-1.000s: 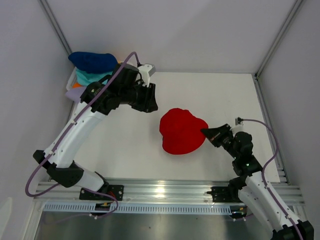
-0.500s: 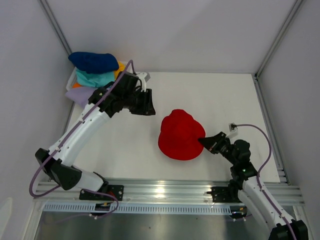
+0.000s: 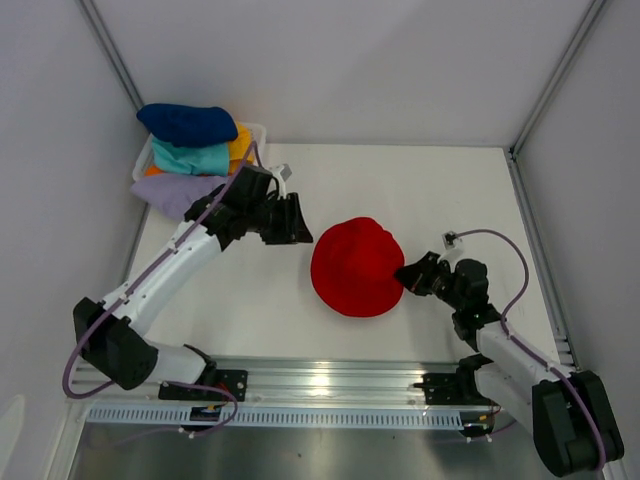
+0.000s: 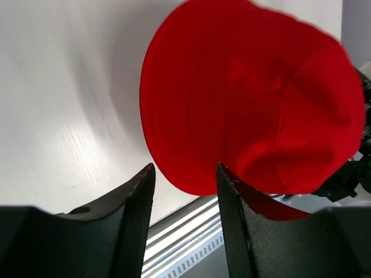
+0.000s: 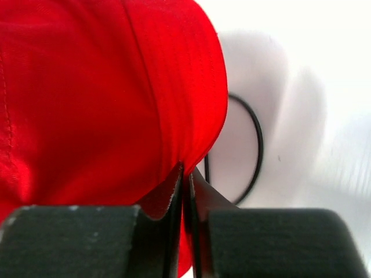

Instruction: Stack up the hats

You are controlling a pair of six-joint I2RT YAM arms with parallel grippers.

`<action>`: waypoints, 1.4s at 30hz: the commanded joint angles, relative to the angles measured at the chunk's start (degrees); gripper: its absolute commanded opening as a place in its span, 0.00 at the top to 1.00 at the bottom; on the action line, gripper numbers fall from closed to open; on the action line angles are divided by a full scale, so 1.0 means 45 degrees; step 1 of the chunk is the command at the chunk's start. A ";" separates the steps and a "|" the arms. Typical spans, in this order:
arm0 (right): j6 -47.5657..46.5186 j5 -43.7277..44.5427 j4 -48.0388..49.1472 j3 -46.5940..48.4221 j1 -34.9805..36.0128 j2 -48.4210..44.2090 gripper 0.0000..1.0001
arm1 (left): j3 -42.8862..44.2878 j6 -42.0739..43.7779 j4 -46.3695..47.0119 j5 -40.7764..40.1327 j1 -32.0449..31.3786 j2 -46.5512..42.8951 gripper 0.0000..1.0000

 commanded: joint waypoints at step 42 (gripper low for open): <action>-0.3394 0.0194 -0.7562 1.2382 -0.2446 0.3343 0.00 | 0.0793 -0.0182 0.2546 -0.3990 0.9965 0.0123 0.02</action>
